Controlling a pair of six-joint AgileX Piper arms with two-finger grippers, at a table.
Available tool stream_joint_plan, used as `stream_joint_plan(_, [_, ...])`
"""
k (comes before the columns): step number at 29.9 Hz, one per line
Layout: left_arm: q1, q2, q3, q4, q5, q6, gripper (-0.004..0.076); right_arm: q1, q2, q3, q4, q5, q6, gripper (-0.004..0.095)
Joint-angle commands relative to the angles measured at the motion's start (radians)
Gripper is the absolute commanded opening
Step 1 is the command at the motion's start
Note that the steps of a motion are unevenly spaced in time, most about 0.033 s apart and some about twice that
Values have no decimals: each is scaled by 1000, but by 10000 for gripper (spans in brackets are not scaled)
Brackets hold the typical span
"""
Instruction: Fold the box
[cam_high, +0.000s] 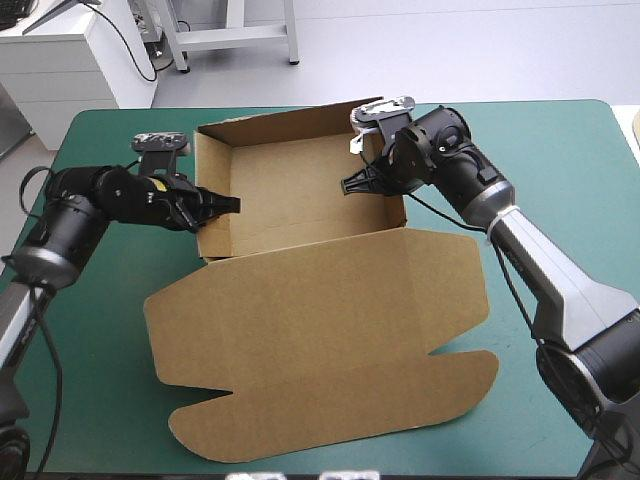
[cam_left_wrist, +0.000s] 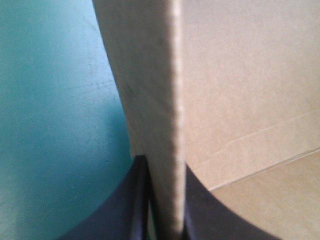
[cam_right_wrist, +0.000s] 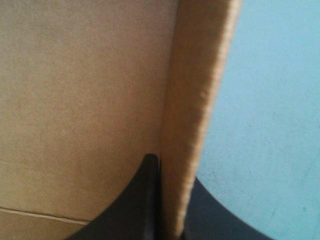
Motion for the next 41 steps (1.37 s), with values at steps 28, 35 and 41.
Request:
stream_joint_plan(28, [-185,377,-222,59,44,-28,-3,-115,-44,271,142,-24,-78,-8])
stream_joint_plan(35, [-185,377,-222,55,69,0,186,-115,-24,271,128,-3,-21,294])
stream_joint_plan(41, [-183,373,-233,56,101,0,400,-115,-13,240,82,-16,-29,468])
